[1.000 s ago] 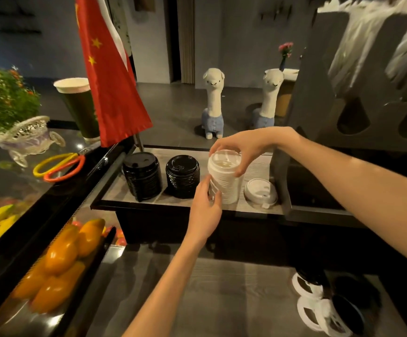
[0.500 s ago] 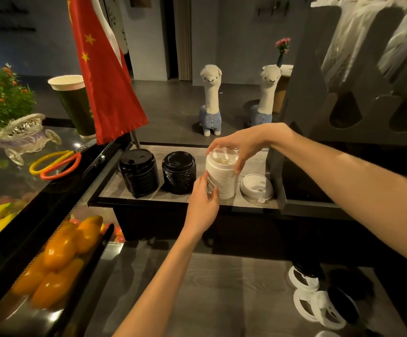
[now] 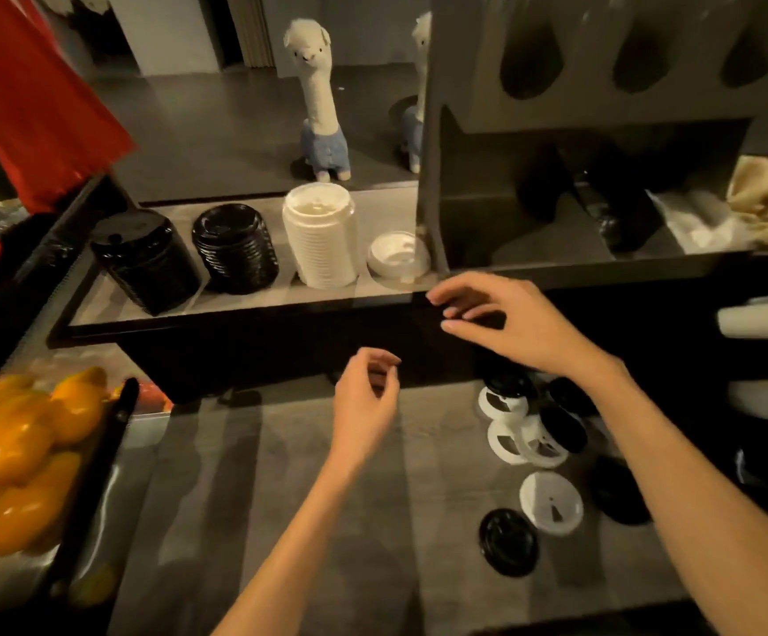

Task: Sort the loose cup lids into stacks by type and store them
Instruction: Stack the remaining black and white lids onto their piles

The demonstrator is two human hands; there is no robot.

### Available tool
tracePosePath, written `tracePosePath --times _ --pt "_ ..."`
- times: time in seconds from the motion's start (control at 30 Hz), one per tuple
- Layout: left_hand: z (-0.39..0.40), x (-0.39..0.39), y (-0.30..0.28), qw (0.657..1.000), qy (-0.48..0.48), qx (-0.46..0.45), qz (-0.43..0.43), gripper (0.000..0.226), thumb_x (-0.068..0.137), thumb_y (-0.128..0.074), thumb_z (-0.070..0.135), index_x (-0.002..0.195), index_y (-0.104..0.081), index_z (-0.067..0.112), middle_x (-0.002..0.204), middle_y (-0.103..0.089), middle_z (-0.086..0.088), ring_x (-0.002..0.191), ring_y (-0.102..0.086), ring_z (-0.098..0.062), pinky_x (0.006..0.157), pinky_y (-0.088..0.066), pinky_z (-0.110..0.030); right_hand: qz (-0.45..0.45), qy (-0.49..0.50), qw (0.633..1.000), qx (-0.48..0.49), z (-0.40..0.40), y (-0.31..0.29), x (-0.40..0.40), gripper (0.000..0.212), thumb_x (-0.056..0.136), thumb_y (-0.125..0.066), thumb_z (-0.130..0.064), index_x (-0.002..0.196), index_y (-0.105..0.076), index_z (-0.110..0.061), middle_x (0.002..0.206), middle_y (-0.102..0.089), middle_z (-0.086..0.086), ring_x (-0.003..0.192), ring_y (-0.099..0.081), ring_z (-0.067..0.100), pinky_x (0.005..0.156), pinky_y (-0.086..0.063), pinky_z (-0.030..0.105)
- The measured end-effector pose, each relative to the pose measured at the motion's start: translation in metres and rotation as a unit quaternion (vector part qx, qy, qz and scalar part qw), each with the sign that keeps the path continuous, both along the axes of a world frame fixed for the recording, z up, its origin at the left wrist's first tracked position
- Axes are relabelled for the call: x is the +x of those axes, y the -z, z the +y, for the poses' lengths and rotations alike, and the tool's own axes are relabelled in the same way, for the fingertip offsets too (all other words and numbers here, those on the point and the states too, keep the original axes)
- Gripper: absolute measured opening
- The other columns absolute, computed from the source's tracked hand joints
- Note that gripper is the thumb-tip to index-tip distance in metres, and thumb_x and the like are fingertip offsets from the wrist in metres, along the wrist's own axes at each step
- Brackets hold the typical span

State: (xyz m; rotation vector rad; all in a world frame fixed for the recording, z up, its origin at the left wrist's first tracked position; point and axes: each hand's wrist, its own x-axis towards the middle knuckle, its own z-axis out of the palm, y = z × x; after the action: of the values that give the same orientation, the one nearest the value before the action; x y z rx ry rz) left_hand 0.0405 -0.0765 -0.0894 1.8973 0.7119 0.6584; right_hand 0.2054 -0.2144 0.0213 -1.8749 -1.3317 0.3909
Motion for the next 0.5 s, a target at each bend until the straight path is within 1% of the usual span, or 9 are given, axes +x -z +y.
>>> tracePosePath --times 0.07,0.1,0.17,0.23,0.3,0.37,0.4,0.47,0.5 --pt "-0.03 0.006 0.033 0.994 0.09 -0.006 0.067 0.017 0.093 -0.069 0.007 0.102 -0.064 0.021 0.099 -0.07 0.002 0.084 -0.068 -0.01 0.074 -0.056 -0.028 0.053 0.057 0.996 -0.043 -0.045 0.05 0.006 0.03 0.094 -0.075 -0.018 0.122 -0.07 -0.028 0.117 -0.072 -0.016 0.105 -0.07 0.003 0.092 -0.058 0.026" --pt "-0.047 0.008 0.049 0.985 0.136 -0.012 0.106 0.016 0.093 -0.071 0.01 0.103 -0.064 0.02 0.1 -0.071 0.003 0.085 -0.068 -0.01 0.076 -0.057 -0.029 0.069 0.086 0.991 -0.07 -0.068 0.077 0.009 0.028 0.094 -0.075 -0.018 0.12 -0.071 -0.029 0.115 -0.072 -0.016 0.102 -0.071 0.003 0.092 -0.059 0.029" --pt "-0.077 0.011 0.075 0.957 0.223 -0.01 0.185 0.024 0.09 -0.075 0.015 0.112 -0.067 0.017 0.111 -0.069 0.002 0.096 -0.067 -0.011 0.087 -0.056 -0.028 0.092 0.138 0.978 -0.126 -0.109 0.129 0.012 0.026 0.093 -0.076 -0.017 0.114 -0.07 -0.031 0.111 -0.072 -0.016 0.099 -0.07 0.004 0.091 -0.06 0.035" --pt "-0.105 0.012 0.098 0.919 0.301 0.004 0.255 0.041 0.086 -0.078 0.016 0.124 -0.064 0.015 0.125 -0.062 0.0 0.114 -0.062 -0.016 0.097 -0.05 -0.023 0.113 0.174 0.961 -0.183 -0.143 0.174 0.013 0.032 0.089 -0.08 -0.015 0.11 -0.067 -0.034 0.111 -0.072 -0.011 0.103 -0.07 0.011 0.091 -0.06 0.039" --pt "-0.127 0.011 0.116 0.883 0.357 0.019 0.303 0.058 0.083 -0.082 0.022 0.135 -0.057 0.016 0.135 -0.055 -0.002 0.125 -0.054 -0.019 0.1 -0.042 -0.022 0.123 0.189 0.943 -0.244 -0.169 0.209 0.009 0.044 0.083 -0.085 -0.016 0.114 -0.062 -0.037 0.116 -0.07 -0.006 0.112 -0.067 0.015 0.093 -0.058 0.039" --pt "-0.147 0.01 0.135 0.866 0.392 0.028 0.308 0.073 0.078 -0.086 0.026 0.141 -0.051 0.018 0.142 -0.051 -0.003 0.132 -0.048 -0.022 0.104 -0.038 -0.024 0.108 0.197 0.929 -0.293 -0.189 0.234 0.007 0.058 0.077 -0.089 -0.016 0.122 -0.058 -0.033 0.127 -0.064 -0.003 0.121 -0.061 0.018 0.099 -0.054 0.038" --pt "-0.154 0.009 0.145 0.86 0.402 0.038 0.312 0.08 0.077 -0.087 0.027 0.145 -0.047 0.018 0.146 -0.048 -0.003 0.136 -0.043 -0.022 0.109 -0.035 -0.025 0.096 0.195 0.925 -0.313 -0.194 0.241 0.005 0.066 0.073 -0.091 -0.017 0.128 -0.056 -0.029 0.134 -0.059 -0.002 0.127 -0.057 0.02 0.103 -0.05 0.038" --pt "-0.163 0.009 0.163 0.846 0.412 0.1 0.322 0.092 0.077 -0.086 0.034 0.154 -0.037 0.021 0.156 -0.039 0.0 0.146 -0.032 -0.021 0.119 -0.025 -0.027 0.09 0.178 0.918 -0.342 -0.198 0.253 -0.001 0.089 0.068 -0.094 -0.017 0.143 -0.047 -0.023 0.149 -0.046 0.0 0.138 -0.045 0.021 0.112 -0.042 0.039" --pt "-0.166 0.009 0.17 0.84 0.412 0.141 0.325 0.095 0.077 -0.085 0.037 0.156 -0.033 0.023 0.159 -0.036 0.001 0.149 -0.029 -0.02 0.122 -0.024 -0.03 0.089 0.163 0.919 -0.348 -0.199 0.257 -0.004 0.098 0.067 -0.095 -0.017 0.149 -0.042 -0.022 0.155 -0.038 0.0 0.141 -0.039 0.022 0.116 -0.038 0.039"
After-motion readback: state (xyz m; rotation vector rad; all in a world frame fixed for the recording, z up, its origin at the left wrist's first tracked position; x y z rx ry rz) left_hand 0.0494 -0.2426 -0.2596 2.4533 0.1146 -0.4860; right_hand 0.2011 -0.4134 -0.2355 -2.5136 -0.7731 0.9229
